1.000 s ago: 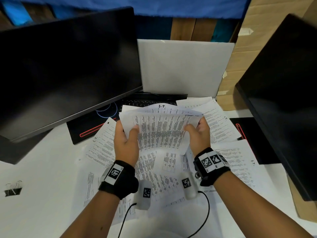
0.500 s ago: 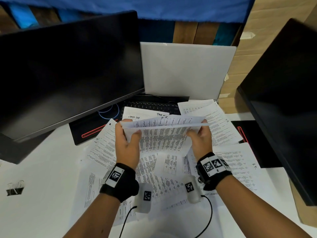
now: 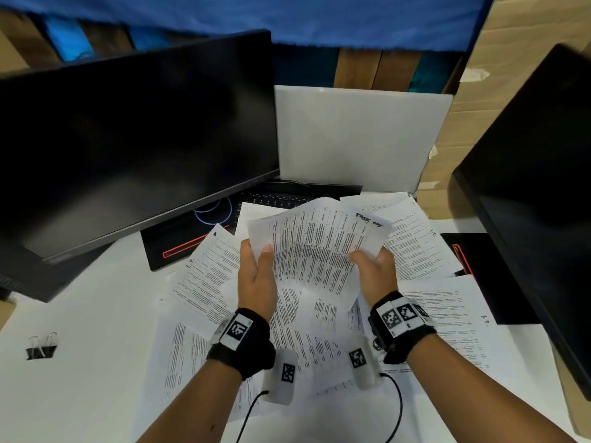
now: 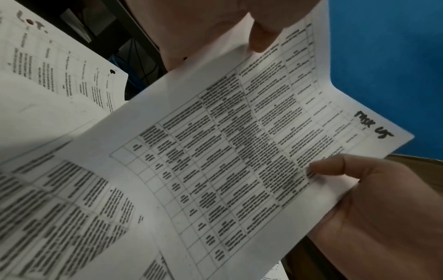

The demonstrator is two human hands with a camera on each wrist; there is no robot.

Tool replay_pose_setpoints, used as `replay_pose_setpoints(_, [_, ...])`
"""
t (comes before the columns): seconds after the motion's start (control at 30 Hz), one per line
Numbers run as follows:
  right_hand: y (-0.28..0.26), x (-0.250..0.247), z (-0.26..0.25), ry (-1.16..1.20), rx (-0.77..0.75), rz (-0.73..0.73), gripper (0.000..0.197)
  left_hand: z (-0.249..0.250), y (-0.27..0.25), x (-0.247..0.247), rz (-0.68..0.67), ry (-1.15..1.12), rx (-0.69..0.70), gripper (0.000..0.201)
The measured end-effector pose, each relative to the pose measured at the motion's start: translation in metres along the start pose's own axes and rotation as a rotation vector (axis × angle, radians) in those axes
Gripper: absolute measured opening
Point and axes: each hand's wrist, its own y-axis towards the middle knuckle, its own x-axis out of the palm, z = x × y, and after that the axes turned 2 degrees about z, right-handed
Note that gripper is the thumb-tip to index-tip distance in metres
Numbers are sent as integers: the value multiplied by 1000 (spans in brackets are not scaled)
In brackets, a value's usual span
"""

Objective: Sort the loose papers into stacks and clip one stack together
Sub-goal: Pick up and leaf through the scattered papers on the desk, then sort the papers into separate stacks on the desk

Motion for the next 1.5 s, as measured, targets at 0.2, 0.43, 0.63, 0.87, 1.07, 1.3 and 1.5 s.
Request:
replay_pose_setpoints(0.2, [-1,2,1,12,-10,28,10,-5,1,1,39,25,-30,22])
replay_pose_setpoints(0.43, [-4,4,17,-60,46,40,28,-33,5,-10,47,47,-153,25])
replay_pose_setpoints(0.63, [6,14,15,-100,47,39,11,-32,12,-19,28,65,-214,38])
replay_pose_setpoints(0.87, [19,50,3,-240,-19,-78,29,-31,30,-54,48,115,-184,27])
replay_pose_setpoints(1.07, [22,57,19,-287,27,-56,39,-60,62,-135,567,568,-226,28])
replay_pose_setpoints(1.3, [21,38,34,-382,86,14,27,-88,65,-202,359,921,-509,41])
replay_pose_setpoints(1.5, [23,33,38,-383,116,37,20,-78,52,-196,375,858,-374,25])
